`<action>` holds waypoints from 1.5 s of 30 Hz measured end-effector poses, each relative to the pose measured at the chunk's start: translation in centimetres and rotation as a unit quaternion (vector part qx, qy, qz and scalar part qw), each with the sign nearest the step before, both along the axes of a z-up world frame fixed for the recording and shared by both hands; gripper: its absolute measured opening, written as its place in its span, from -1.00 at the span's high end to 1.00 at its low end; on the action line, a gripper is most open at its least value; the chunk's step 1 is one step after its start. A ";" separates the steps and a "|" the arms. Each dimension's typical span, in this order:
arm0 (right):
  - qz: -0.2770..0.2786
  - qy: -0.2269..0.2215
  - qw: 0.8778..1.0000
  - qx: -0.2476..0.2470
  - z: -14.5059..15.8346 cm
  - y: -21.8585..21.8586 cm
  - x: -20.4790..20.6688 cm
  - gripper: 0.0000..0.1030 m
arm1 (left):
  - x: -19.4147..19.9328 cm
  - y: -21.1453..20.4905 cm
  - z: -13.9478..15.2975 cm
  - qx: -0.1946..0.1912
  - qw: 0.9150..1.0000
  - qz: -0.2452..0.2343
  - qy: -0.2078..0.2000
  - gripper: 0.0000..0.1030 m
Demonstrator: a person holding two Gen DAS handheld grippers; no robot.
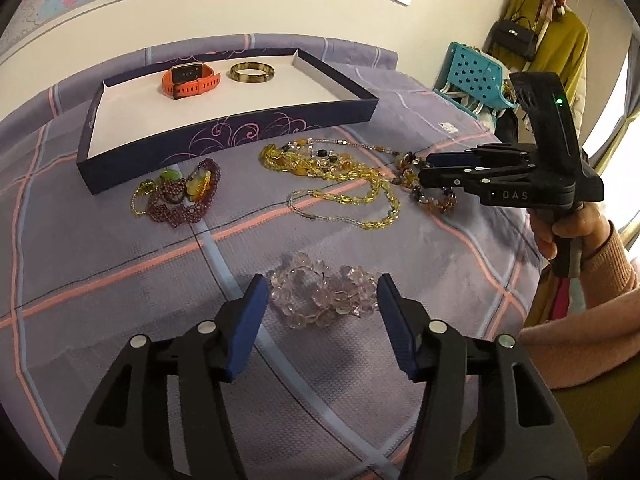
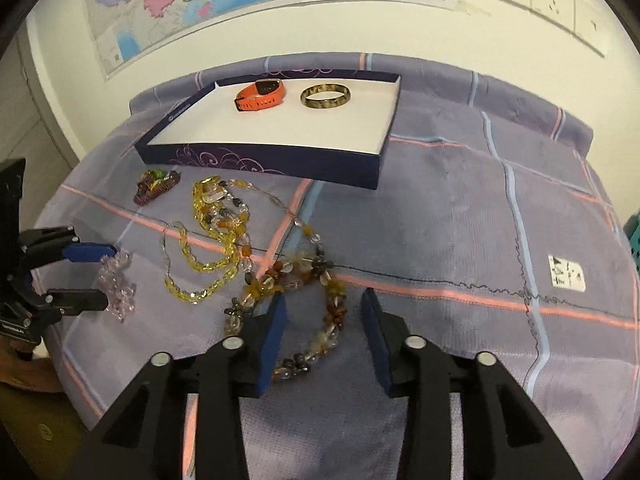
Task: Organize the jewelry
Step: 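Grasp the pink crystal bracelet with the left tool while the right tool holds the bead bracelet, then lower the crystal bracelet into the tray with the left tool while the right tool releases the bead bracelet there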
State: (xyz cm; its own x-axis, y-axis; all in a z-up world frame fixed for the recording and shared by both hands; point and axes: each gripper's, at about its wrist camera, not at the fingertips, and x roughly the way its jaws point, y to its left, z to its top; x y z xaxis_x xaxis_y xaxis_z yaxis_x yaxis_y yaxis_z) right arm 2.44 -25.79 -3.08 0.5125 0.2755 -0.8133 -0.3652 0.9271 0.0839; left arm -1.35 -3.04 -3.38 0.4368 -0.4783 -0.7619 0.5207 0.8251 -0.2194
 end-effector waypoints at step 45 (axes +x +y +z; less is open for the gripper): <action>0.046 -0.119 0.986 0.111 10.9 3.9 6.4 0.84 | 8.7 2.7 10.5 -0.038 0.991 0.075 -0.108 0.81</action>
State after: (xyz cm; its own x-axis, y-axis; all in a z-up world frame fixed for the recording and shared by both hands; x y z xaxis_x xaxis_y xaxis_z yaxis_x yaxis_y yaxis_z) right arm 8.88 -21.88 7.84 0.6465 0.4867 -0.5875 -0.4801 0.8580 0.1825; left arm 7.34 -0.37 7.11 0.6555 -0.4479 -0.6080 0.4352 0.8820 -0.1805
